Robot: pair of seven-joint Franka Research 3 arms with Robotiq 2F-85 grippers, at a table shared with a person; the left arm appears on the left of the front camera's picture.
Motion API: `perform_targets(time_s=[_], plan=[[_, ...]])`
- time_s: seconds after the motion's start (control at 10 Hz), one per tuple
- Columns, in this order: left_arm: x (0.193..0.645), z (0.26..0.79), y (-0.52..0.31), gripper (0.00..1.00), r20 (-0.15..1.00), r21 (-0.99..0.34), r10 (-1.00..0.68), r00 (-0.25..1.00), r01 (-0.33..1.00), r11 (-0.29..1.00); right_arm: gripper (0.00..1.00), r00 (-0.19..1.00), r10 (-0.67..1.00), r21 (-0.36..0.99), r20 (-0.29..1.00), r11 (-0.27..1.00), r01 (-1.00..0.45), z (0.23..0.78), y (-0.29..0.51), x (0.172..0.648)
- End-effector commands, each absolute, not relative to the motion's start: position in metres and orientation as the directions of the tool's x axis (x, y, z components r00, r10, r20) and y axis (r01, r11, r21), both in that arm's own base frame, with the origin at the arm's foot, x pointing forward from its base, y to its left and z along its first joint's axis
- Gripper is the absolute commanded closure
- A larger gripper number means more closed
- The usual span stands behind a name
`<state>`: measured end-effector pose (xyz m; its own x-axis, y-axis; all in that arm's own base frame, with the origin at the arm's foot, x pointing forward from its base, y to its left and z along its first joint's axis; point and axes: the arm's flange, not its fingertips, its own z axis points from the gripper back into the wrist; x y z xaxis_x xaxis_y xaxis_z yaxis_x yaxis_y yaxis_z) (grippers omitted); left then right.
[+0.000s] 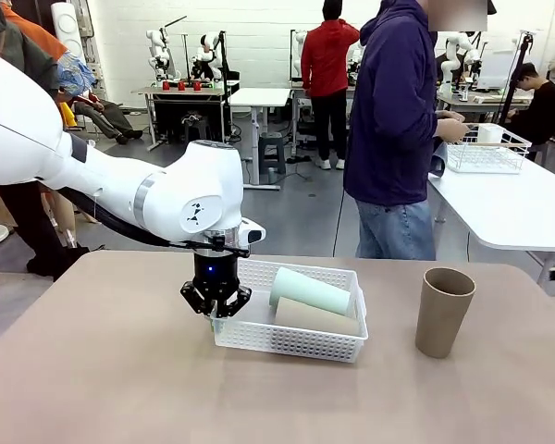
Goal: Clean and organize the cups into the basket.
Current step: Pick up the Reusable plastic cup from the right side of the table and stack it inside the Organizing basket in the center of the table.
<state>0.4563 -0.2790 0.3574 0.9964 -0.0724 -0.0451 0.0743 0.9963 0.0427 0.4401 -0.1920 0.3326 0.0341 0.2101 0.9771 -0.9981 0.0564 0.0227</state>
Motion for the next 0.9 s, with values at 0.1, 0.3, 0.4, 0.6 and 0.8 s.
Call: perform_targets(time_s=[0.1, 0.3, 0.4, 0.6, 0.8], plan=[[0.455, 0.358, -0.281, 1.0, -0.046, 0.043, -0.074, 0.996, 0.076, 0.996, 0.0, 0.085, 0.274, 0.082, 0.958, 0.022, -0.996, 0.29, -0.161, 0.453], [0.455, 0.358, -0.281, 1.0, -0.046, 0.043, -0.074, 0.996, 0.076, 0.996, 0.0, 0.107, 0.29, 0.111, 0.951, 0.002, -0.994, 0.271, -0.144, 0.459], [0.455, 0.358, -0.281, 1.0, -0.046, 0.043, -0.074, 0.996, 0.076, 0.996, 0.0, 0.116, 0.292, 0.124, 0.949, -0.008, -0.992, 0.265, -0.137, 0.459], [0.455, 0.358, -0.281, 1.0, -0.046, 0.043, -0.074, 0.996, 0.076, 0.996, 0.0, 0.151, 0.34, 0.111, 0.928, 0.133, -0.985, 0.263, -0.127, 0.46], [0.455, 0.358, -0.281, 1.0, -0.046, 0.043, -0.074, 0.996, 0.076, 0.996, 0.0, 0.117, 0.283, 0.123, 0.952, -0.003, -0.992, 0.261, -0.137, 0.461]])
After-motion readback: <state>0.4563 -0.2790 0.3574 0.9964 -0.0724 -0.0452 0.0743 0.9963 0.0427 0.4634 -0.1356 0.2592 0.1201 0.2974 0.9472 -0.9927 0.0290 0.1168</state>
